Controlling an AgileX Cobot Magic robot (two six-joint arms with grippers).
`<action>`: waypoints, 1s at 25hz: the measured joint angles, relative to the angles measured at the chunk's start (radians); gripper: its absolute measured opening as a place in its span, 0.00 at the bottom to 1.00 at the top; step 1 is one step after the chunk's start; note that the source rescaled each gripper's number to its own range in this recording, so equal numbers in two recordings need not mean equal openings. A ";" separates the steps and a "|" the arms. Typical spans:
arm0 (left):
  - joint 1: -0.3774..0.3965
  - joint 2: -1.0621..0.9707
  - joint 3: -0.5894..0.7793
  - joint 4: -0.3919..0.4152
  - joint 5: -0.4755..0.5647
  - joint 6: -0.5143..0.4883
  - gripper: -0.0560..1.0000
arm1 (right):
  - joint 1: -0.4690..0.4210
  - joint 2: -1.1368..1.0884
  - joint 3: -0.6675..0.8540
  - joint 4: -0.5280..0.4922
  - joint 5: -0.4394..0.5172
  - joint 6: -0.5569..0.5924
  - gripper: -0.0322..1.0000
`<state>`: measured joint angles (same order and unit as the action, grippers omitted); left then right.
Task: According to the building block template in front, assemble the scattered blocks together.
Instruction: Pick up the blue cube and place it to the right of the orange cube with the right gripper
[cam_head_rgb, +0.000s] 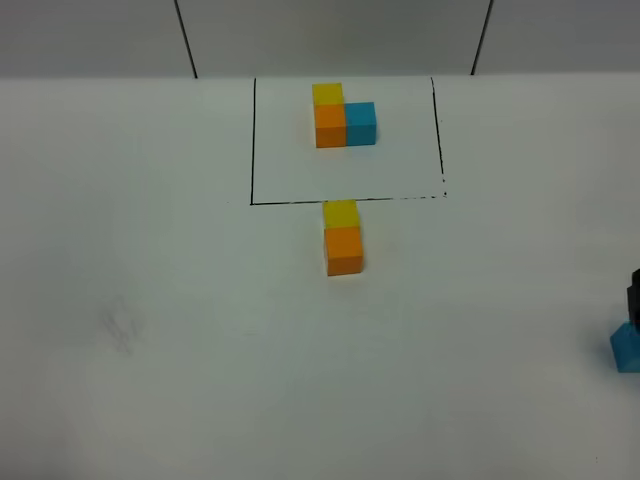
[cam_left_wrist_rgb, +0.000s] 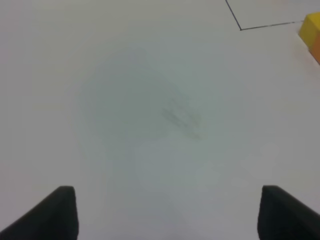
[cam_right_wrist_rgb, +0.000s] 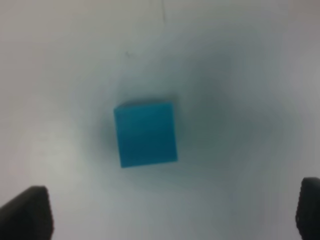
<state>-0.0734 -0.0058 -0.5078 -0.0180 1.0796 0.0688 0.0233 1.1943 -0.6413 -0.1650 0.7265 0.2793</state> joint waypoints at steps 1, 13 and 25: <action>0.000 0.000 0.000 0.000 0.000 0.000 0.62 | -0.010 0.025 0.002 0.022 -0.029 -0.025 1.00; 0.000 0.000 0.000 0.000 0.000 0.000 0.62 | -0.027 0.296 0.004 0.056 -0.123 -0.129 0.99; 0.000 0.000 0.000 0.000 0.000 0.000 0.62 | -0.027 0.403 0.004 0.058 -0.164 -0.160 0.86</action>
<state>-0.0734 -0.0058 -0.5078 -0.0180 1.0796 0.0688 -0.0038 1.5973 -0.6374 -0.1072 0.5627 0.1191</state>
